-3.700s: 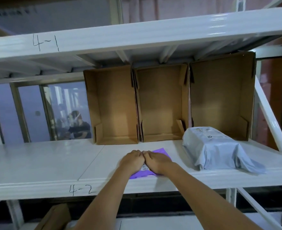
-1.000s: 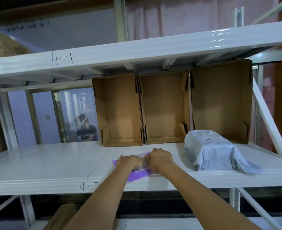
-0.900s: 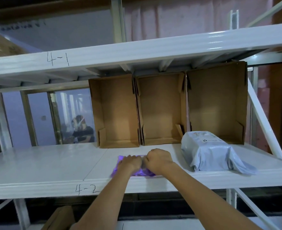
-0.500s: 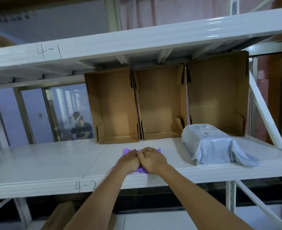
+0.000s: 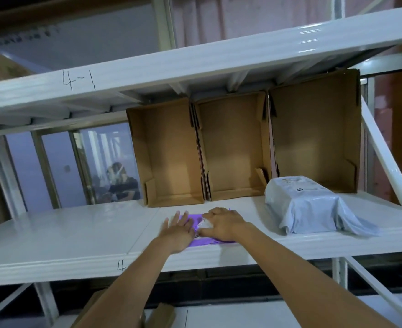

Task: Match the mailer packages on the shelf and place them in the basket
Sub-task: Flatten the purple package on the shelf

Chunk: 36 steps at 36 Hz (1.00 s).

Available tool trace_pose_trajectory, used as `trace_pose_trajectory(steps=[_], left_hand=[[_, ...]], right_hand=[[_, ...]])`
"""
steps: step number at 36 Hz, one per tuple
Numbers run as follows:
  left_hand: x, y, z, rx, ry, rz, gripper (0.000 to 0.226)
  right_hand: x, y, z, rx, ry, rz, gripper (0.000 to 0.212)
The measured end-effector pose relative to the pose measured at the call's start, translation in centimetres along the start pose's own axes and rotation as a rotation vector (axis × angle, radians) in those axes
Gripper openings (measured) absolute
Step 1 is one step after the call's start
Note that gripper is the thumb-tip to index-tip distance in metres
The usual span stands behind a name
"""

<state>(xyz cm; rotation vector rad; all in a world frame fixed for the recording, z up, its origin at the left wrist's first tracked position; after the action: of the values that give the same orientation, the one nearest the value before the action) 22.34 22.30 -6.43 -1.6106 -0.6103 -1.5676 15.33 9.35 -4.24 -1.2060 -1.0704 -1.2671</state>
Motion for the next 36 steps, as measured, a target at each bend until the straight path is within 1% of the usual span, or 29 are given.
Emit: trace_pose_trajectory(steps=[3,5,7,9,10,11,13,14,16,17,18,19,20,22,23,25,28,30,33,36], left_hand=[[0.0,-1.2,-1.0,-0.099,-0.083,-0.047,0.053],[0.2,-1.8,-1.4,-0.113,-0.171,-0.082,0.053],[0.6,-2.4,-2.3,-0.095,-0.129,-0.106,0.052],[1.0,-3.0,-3.6,-0.079,-0.054,-0.131,0.047],[1.2,-3.3,-4.1,-0.082,-0.036,-0.141,0.046],[1.4,-3.5,-4.6,-0.096,-0.027,-0.152,0.044],[1.7,-3.9,-5.0,-0.136,-0.088,-0.184,0.038],[2.0,-4.0,-5.0,-0.155,-0.186,-0.199,0.034],[2.6,-3.9,-4.7,-0.179,-0.480,-0.219,0.027],[2.7,-3.8,-4.3,-0.169,-0.573,-0.245,0.025],[2.8,-3.6,-4.0,-0.144,-0.586,-0.292,0.024],[2.8,-3.3,-3.7,-0.124,-0.519,-0.337,0.025],[2.5,-3.0,-3.7,-0.111,-0.431,-0.357,0.028],[1.4,-2.4,-3.9,-0.101,-0.259,-0.324,0.035],[1.0,-2.3,-4.1,-0.098,-0.205,-0.304,0.038],[0.7,-2.4,-4.2,-0.093,-0.173,-0.271,0.041],[1.0,-2.8,-4.0,-0.100,-0.167,-0.165,0.044],[1.4,-3.0,-3.5,-0.066,-0.140,-0.118,0.043],[2.1,-3.3,-3.4,0.025,-0.093,-0.092,0.043],[2.5,-3.9,-3.8,0.085,-0.066,-0.111,0.040]], right_hand=[[1.2,0.2,-0.3,-0.005,-0.138,0.015,0.065],[1.9,0.3,0.0,-0.058,-0.216,0.006,0.062],[2.6,0.2,0.5,-0.173,-0.374,-0.023,0.060],[2.9,-0.4,0.7,-0.268,-0.488,-0.086,0.050],[2.7,-0.5,0.6,-0.287,-0.482,-0.110,0.046],[2.3,-0.5,0.4,-0.290,-0.420,-0.123,0.044],[1.5,-1.1,-0.2,-0.257,-0.209,-0.142,0.041],[1.3,-1.4,-0.5,-0.230,-0.147,-0.171,0.039],[1.2,-1.8,-0.8,-0.174,-0.122,-0.230,0.038],[0.9,-1.9,-0.9,-0.151,-0.113,-0.247,0.040],[0.5,-1.9,-1.0,-0.130,-0.095,-0.241,0.043],[0.0,-1.8,-1.2,-0.117,-0.070,-0.205,0.050],[-0.7,-1.7,-1.4,-0.113,-0.040,-0.130,0.059],[-1.7,-1.4,-1.9,-0.115,0.006,0.047,0.073],[-1.9,-1.4,-2.2,-0.114,0.009,0.099,0.076],[-1.7,-1.3,-2.4,-0.104,-0.011,0.156,0.077],[-1.7,-1.4,-2.7,-0.097,-0.021,0.215,0.076],[-1.8,-1.4,-2.9,-0.099,-0.021,0.235,0.075],[-1.9,-1.8,-3.1,-0.126,-0.021,0.229,0.077],[-1.8,-2.2,-3.0,-0.156,-0.026,0.214,0.080]])
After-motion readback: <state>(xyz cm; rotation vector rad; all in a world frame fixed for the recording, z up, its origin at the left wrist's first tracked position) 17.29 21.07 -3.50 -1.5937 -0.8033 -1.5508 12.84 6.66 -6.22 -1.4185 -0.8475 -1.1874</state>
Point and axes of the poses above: each hand's wrist, its own y-axis towards the middle knuckle, its own x-axis out of the back of the hand, z = x × y, the point moved 4 cm from there along y, towards the middle knuckle, and after that the axes turned 10 degrees about z, right-handed, at the moved point
